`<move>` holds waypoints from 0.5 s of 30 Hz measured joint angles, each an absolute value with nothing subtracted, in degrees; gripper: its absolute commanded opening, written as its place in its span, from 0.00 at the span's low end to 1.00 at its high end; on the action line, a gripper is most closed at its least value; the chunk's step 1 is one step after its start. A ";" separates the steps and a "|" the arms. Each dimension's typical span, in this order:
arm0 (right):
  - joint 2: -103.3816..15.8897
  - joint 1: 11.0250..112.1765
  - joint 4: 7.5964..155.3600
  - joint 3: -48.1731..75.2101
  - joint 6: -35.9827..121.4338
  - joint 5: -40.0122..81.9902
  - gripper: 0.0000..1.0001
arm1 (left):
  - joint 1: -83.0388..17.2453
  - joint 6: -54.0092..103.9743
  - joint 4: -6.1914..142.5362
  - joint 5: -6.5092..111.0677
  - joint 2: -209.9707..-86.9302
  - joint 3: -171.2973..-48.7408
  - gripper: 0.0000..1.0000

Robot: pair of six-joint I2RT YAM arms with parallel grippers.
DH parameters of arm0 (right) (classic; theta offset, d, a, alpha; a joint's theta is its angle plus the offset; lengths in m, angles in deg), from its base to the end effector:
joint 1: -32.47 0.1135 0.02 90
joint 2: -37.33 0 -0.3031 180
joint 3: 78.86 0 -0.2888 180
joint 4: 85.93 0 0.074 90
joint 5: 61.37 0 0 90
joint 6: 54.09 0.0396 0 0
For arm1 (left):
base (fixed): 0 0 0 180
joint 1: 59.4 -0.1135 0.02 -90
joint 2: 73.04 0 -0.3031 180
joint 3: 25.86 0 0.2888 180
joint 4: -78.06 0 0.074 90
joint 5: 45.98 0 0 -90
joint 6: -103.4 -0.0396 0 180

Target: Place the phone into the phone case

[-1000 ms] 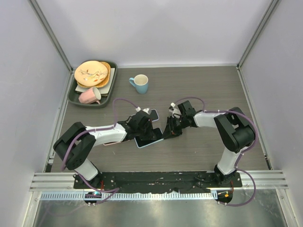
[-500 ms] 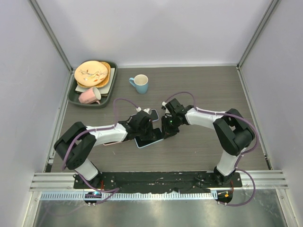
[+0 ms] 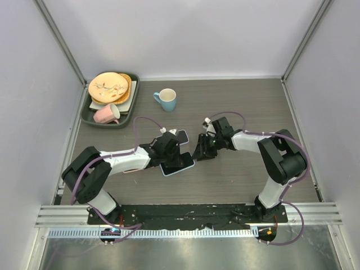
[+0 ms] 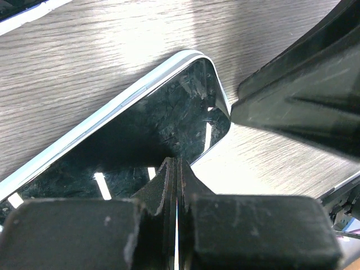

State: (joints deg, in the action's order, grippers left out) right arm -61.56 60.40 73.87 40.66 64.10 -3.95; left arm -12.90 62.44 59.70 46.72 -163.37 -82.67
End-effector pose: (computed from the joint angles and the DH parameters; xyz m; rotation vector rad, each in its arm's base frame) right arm 0.2984 0.1823 0.1419 -0.2178 2.7288 1.0642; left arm 0.2276 -0.2426 0.1678 -0.0370 2.6370 -0.7164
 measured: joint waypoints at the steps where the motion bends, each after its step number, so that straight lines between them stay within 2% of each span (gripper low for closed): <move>1: -61.93 59.30 75.44 41.21 64.75 -5.39 0.43 | -12.90 62.42 59.52 46.54 -163.28 -82.67 0.00; 7: -65.97 57.27 82.57 41.10 67.57 -11.31 0.38 | -12.90 61.91 59.15 46.06 -163.13 -82.71 0.00; 15: -70.56 57.27 85.25 37.49 69.25 -13.04 0.34 | -12.90 60.78 57.82 45.36 -163.17 -83.48 0.00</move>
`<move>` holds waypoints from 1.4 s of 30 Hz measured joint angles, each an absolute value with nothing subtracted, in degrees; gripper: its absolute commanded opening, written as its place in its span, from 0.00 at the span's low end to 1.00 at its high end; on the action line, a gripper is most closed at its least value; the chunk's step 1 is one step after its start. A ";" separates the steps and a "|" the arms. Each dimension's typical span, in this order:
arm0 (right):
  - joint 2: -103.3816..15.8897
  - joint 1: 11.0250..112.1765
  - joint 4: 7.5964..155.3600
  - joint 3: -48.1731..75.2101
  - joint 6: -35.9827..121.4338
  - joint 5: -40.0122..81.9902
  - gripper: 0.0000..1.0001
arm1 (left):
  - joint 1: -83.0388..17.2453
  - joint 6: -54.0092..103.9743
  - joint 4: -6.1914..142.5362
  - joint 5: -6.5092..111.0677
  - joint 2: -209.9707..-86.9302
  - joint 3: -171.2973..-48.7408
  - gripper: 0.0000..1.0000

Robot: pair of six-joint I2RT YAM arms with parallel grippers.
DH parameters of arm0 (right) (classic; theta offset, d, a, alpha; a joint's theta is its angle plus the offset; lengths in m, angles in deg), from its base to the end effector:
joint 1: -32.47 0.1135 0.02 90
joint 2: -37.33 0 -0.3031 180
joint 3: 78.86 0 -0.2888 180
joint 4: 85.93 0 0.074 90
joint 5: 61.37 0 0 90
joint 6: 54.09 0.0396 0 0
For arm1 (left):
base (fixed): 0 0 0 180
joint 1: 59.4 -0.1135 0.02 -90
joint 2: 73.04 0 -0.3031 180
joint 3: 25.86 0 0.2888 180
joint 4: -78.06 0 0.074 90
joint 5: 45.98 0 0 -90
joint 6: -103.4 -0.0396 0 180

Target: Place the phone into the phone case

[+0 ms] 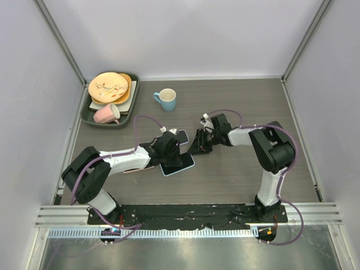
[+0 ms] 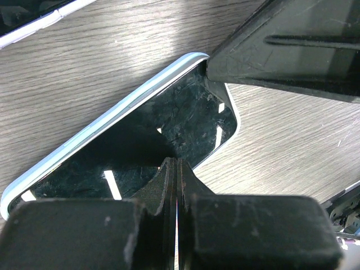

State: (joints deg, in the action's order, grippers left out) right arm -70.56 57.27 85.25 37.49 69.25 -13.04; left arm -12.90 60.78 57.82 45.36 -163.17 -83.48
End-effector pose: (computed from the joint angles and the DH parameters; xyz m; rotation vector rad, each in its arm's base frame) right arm 0.3360 0.1842 0.1177 -0.1375 2.6459 1.3008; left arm 0.2285 -0.2422 0.1710 -0.0098 2.6347 -0.6698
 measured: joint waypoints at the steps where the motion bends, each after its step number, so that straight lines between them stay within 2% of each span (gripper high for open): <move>1: -70.76 57.27 85.34 37.32 69.36 -13.08 0.33 | -12.92 60.73 57.73 45.32 -163.17 -83.50 0.00; 12: -73.10 57.01 82.67 34.59 68.49 -15.03 0.23 | -14.03 60.08 56.86 45.14 -163.59 -84.33 0.00; 16: -73.12 57.12 80.64 33.69 66.70 -14.44 0.21 | -14.58 59.40 56.09 45.12 -165.01 -86.25 0.00; 23: -72.81 58.01 77.25 32.20 64.49 -11.90 0.11 | -14.91 58.40 55.57 45.71 -169.47 -91.26 0.00; 33: -71.24 63.17 67.18 27.22 62.06 2.13 0.06 | -15.19 58.11 56.24 46.35 -171.56 -92.57 0.00; 42: -66.10 73.75 63.20 25.93 59.59 28.31 0.04 | -15.26 58.13 56.24 46.32 -171.54 -92.57 0.00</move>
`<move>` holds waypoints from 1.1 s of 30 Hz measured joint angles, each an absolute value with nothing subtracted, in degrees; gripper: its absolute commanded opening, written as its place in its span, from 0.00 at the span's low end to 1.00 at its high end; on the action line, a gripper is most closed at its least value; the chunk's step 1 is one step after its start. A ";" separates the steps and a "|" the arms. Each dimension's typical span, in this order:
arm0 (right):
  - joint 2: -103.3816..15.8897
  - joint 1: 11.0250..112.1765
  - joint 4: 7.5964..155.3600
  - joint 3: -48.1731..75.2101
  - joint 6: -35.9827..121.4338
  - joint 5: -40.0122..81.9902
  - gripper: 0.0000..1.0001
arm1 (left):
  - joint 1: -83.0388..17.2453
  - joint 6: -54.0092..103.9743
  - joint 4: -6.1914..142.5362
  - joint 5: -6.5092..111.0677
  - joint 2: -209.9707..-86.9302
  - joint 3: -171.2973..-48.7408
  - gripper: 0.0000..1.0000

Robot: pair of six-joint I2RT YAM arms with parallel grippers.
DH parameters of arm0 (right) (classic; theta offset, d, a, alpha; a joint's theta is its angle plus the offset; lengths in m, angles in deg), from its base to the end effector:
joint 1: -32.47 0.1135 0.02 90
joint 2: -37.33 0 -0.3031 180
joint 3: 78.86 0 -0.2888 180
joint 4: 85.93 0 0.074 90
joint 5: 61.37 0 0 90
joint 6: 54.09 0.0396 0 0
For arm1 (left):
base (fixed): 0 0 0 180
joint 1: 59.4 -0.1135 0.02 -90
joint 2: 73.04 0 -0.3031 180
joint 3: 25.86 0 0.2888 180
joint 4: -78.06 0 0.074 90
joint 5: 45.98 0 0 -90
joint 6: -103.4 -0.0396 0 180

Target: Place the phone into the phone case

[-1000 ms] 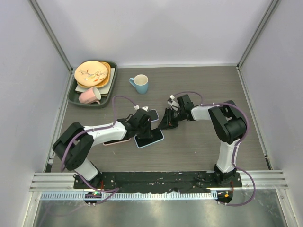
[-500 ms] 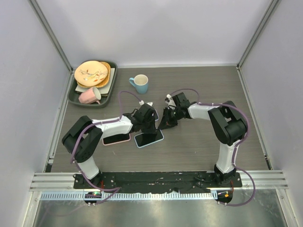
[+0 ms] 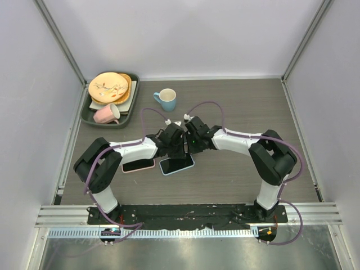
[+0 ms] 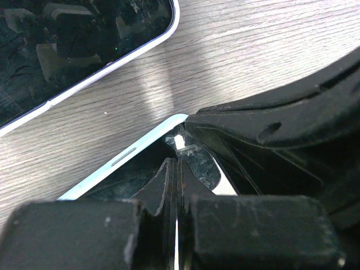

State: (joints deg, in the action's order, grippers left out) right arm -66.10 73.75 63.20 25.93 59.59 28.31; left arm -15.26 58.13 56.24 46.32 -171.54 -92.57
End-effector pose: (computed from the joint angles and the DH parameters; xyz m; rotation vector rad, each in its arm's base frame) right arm 0.3029 0.2662 0.1743 -0.4091 2.6294 0.4013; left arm 0.2699 -0.2641 0.1697 0.0038 2.6415 -0.6457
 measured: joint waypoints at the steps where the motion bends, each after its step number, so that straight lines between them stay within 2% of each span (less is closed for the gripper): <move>1: -65.60 74.30 63.70 26.46 59.55 29.58 0.04 | -15.26 58.11 56.27 46.35 -171.54 -92.57 0.00; 5: -63.76 74.10 67.00 29.36 59.88 29.12 0.06 | -15.26 58.11 56.55 46.30 -171.37 -92.37 0.02; 11: -60.38 70.25 70.59 34.63 63.07 19.92 0.11 | -15.28 57.87 56.29 45.49 -167.54 -88.87 0.11; 13: -58.54 68.85 71.13 36.25 64.58 17.43 0.19 | -15.28 57.70 55.72 44.97 -165.07 -86.97 0.20; 14: -57.34 68.07 71.48 36.95 65.49 16.05 0.28 | -15.28 57.56 55.44 44.71 -163.70 -86.19 0.24; 16: -54.89 66.41 72.21 37.82 67.05 13.82 0.35 | -15.28 57.26 55.15 44.36 -160.64 -85.18 0.32; 17: -53.71 65.53 73.04 38.30 67.66 12.75 0.44 | -15.30 57.00 55.09 44.20 -159.22 -84.94 0.35; 19: -50.43 62.93 75.05 39.61 69.41 10.19 0.53 | -15.47 56.49 55.50 44.07 -155.43 -84.50 0.49; 20: -48.68 61.36 76.34 40.49 70.08 8.51 0.64 | -15.63 56.32 55.74 44.12 -154.08 -84.35 0.52; 21: -46.76 59.41 77.65 41.49 70.76 7.00 0.67 | -15.89 56.14 56.09 44.25 -152.51 -84.15 0.59; 23: -44.18 56.11 78.98 42.65 72.07 4.80 0.78 | -17.03 55.99 56.33 45.14 -149.75 -83.87 0.63; 28: -40.88 49.12 80.58 43.61 73.25 0.82 0.86 | -24.46 56.73 57.71 50.94 -142.67 -80.39 0.82; 33: -39.28 45.88 80.03 43.79 73.10 -0.87 0.88 | -34.32 58.92 60.64 57.19 -133.88 -74.89 0.91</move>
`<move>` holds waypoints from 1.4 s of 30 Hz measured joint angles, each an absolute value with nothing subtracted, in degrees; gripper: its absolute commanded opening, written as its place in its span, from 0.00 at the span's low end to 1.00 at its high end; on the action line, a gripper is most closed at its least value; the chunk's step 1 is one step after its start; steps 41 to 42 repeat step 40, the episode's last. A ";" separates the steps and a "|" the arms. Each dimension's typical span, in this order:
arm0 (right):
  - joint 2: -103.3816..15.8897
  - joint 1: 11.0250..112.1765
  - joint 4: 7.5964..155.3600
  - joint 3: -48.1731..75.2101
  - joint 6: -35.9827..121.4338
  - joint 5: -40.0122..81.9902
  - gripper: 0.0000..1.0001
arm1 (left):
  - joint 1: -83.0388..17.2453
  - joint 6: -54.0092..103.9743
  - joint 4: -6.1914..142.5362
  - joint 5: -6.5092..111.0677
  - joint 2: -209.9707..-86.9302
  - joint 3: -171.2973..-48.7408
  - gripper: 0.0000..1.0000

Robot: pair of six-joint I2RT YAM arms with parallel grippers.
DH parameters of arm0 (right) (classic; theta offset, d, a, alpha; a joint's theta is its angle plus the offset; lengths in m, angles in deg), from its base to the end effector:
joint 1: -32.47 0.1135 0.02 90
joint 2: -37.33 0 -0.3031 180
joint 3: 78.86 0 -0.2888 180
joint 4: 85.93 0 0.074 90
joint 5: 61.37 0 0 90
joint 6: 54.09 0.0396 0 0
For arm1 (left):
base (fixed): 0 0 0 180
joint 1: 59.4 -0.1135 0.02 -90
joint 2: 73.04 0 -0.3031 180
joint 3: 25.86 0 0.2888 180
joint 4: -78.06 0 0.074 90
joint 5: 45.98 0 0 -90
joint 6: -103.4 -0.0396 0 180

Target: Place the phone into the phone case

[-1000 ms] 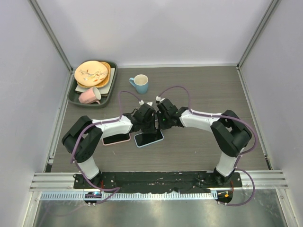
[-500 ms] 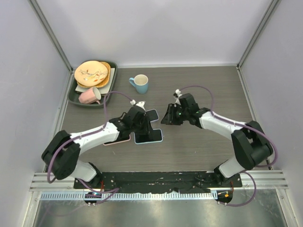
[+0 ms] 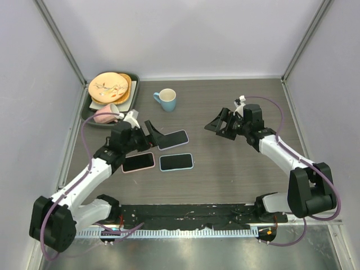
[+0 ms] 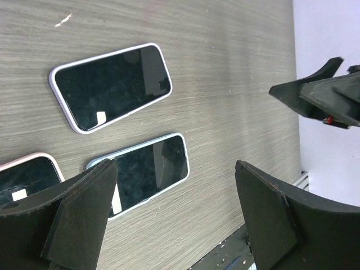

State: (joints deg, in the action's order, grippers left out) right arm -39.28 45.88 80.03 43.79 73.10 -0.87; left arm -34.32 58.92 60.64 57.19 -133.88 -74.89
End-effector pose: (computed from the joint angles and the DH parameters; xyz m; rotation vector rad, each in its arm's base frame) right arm 0.3000 0.0916 0.2535 0.1500 2.2550 1.0485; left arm 0.2255 -0.1155 0.2641 -0.2456 2.2081 -0.9599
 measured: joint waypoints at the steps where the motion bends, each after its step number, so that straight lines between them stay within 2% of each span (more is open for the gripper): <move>1: -39.18 45.77 79.86 43.79 73.08 -1.02 0.88 | -35.58 59.05 60.70 57.80 -132.77 -74.58 0.91; 4: -39.13 45.77 79.46 43.79 72.82 -1.22 0.88 | -37.27 58.20 60.59 59.02 -130.91 -74.67 0.93; 5: -39.13 45.77 78.94 43.74 72.44 -1.19 0.88 | -37.44 57.87 60.40 59.09 -130.74 -74.78 0.99; 12: -38.50 45.80 70.78 42.72 67.51 3.79 0.92 | -37.68 53.17 54.34 57.03 -130.50 -76.64 1.00; 24: -30.35 45.86 55.66 39.64 60.60 30.85 0.93 | -37.68 50.11 38.12 39.70 -129.66 -80.98 1.00; 30: -19.96 45.86 58.04 47.70 60.64 39.42 0.93 | -37.68 49.74 32.07 31.33 -129.45 -82.82 1.00; 36: -7.46 45.86 67.42 59.09 57.52 45.14 0.93 | -37.68 49.11 30.47 25.95 -124.35 -82.43 1.00; 42: -3.92 45.86 75.48 64.05 55.29 48.90 0.91 | -37.68 48.30 32.84 23.77 -120.59 -79.76 1.00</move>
